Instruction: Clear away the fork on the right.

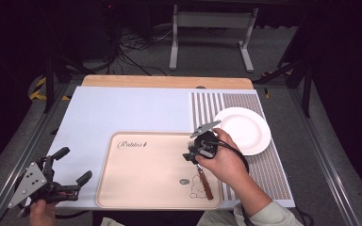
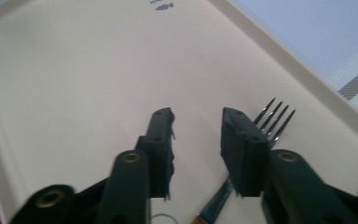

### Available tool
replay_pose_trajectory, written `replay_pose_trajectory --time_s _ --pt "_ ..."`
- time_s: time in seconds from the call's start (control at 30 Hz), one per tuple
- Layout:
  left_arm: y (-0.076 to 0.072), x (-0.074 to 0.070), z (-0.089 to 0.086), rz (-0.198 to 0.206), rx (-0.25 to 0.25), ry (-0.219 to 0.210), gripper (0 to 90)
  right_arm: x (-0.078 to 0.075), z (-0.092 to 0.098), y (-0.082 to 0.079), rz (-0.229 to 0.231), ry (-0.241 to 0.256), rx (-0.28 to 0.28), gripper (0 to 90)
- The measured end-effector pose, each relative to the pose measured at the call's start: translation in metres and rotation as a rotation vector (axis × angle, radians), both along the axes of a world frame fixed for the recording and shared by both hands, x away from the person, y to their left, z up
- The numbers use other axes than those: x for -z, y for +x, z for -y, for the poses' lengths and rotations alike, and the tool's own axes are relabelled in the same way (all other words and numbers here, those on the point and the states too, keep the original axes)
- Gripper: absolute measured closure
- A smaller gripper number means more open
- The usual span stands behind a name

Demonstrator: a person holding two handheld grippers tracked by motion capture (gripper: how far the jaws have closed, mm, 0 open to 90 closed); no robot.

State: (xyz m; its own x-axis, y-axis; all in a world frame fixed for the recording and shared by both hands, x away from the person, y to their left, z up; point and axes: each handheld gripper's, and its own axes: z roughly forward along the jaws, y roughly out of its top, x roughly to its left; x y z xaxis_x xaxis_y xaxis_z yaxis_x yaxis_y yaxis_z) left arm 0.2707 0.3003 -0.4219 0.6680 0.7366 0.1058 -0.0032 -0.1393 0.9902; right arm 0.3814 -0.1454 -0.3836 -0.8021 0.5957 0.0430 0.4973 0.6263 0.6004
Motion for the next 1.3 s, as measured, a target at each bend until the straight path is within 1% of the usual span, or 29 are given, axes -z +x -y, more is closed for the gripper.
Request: replay_pose_trajectory --time_s 0.03,0.07,0.1,0.13,0.23,0.27,0.4,0.57,0.63,0.67,0.7,0.8,0.93,1.0,1.13,1.2,1.3 --pt "0.000 0.000 0.000 0.000 0.000 0.000 0.2 0.000 -0.001 0.000 0.024 -0.003 -0.037 80.0" --pt "0.000 0.000 0.000 0.001 0.000 0.000 0.2 0.000 -0.001 0.001 0.030 0.007 -0.046 87.2" --pt "0.000 0.000 0.000 0.001 0.000 0.000 0.2 0.000 -0.001 0.001 0.032 0.002 -0.061 90.0" --pt "0.000 0.000 0.000 0.001 0.000 0.000 0.2 0.000 -0.001 0.001 0.032 0.002 -0.061 90.0" --pt "0.000 0.000 0.000 0.001 0.001 0.000 0.2 0.002 -0.002 0.004 0.063 0.004 -0.087 90.0" --pt "0.000 0.000 0.000 0.001 0.001 0.000 0.2 0.003 -0.003 0.005 0.068 0.010 -0.083 90.0" --pt "0.000 0.000 0.000 0.001 0.001 0.000 0.2 0.006 -0.003 0.009 0.067 0.007 -0.092 90.0" --pt "0.000 0.000 0.000 0.001 0.001 0.002 0.2 0.014 -0.002 0.017 0.047 -0.016 -0.097 90.0" --pt "0.000 0.000 0.000 0.002 0.000 0.000 0.2 0.018 -0.002 0.020 0.033 -0.037 -0.099 90.0" --pt "0.000 0.000 0.000 0.002 0.000 0.000 0.2 0.020 -0.003 0.021 0.029 -0.039 -0.093 90.0" --pt "0.000 0.000 0.000 0.001 0.000 0.001 0.2 0.021 -0.002 0.022 0.026 -0.046 -0.100 90.0" --pt "0.000 0.000 0.000 0.002 0.001 0.002 0.2 0.027 -0.003 0.025 0.003 -0.062 -0.090 90.0" --pt "0.000 0.000 0.000 0.001 0.000 -0.001 0.2 0.033 -0.004 0.028 -0.023 -0.089 -0.097 90.0" --pt "0.000 0.000 0.000 0.001 0.000 -0.001 0.2 0.035 -0.004 0.029 -0.023 -0.104 -0.093 90.0" --pt "0.000 0.000 0.000 0.002 0.000 -0.001 0.2 0.038 -0.004 0.031 -0.044 -0.120 -0.094 90.0" --pt "0.000 0.000 0.000 0.003 0.001 -0.003 0.2 0.040 -0.004 0.031 -0.045 -0.130 -0.094 90.0" --pt "0.000 0.000 0.000 0.001 0.002 -0.002 0.2 0.042 -0.004 0.032 -0.049 -0.133 -0.095 90.0"
